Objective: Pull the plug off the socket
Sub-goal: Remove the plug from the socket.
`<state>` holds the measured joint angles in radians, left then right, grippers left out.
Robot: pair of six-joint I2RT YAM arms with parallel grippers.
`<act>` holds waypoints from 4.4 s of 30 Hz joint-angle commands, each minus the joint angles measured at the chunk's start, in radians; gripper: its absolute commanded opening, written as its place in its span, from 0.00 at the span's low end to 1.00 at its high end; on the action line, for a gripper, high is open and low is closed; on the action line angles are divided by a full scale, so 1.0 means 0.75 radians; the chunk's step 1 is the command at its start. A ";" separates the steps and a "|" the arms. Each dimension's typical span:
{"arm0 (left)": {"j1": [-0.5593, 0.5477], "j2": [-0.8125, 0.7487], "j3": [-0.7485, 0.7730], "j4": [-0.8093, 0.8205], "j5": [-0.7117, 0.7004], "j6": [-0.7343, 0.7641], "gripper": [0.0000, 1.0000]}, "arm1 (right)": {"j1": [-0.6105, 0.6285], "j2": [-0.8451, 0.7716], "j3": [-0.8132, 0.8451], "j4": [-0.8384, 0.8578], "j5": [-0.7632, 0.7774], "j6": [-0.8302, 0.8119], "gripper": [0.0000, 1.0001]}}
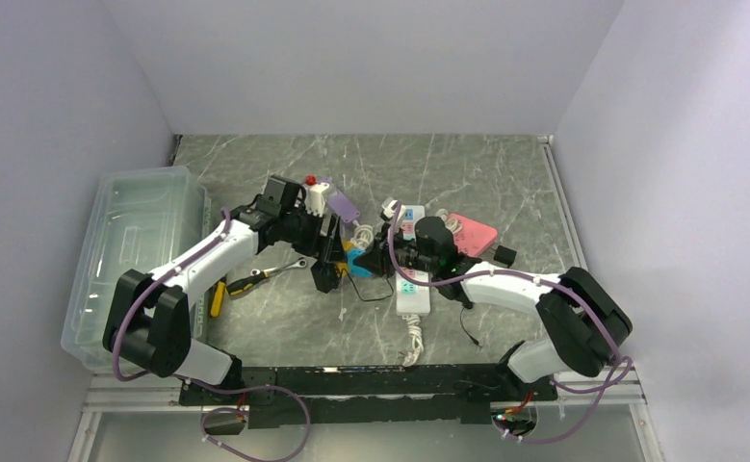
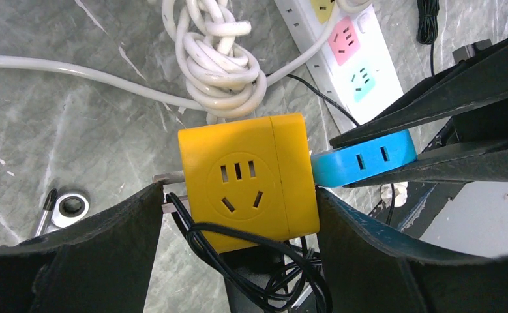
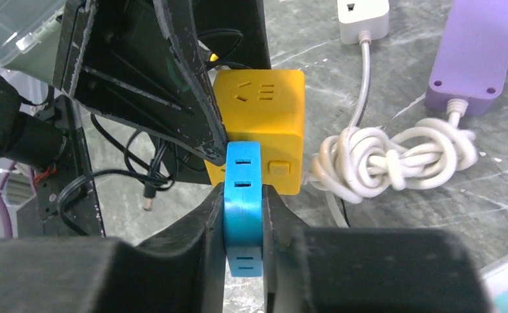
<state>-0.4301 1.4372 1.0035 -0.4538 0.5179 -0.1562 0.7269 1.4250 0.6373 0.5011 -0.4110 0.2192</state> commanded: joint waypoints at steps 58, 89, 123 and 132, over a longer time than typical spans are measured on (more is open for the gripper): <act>-0.165 0.135 0.113 -0.055 -0.237 -0.112 0.47 | 0.081 -0.073 -0.057 0.151 0.216 -0.016 0.00; -0.138 0.141 0.124 -0.103 -0.413 -0.026 0.00 | 0.047 -0.030 -0.008 0.072 0.296 0.050 0.00; -0.104 0.167 0.139 -0.108 -0.294 0.049 0.00 | 0.112 -0.007 0.038 0.019 0.336 0.047 0.00; -0.124 0.182 0.150 -0.123 -0.300 0.042 0.00 | 0.046 0.006 0.041 0.015 0.270 0.051 0.00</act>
<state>-0.5232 1.5642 1.0977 -0.5362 0.3382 -0.1566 0.7761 1.4418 0.6281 0.4461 -0.2043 0.2417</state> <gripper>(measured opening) 0.638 0.218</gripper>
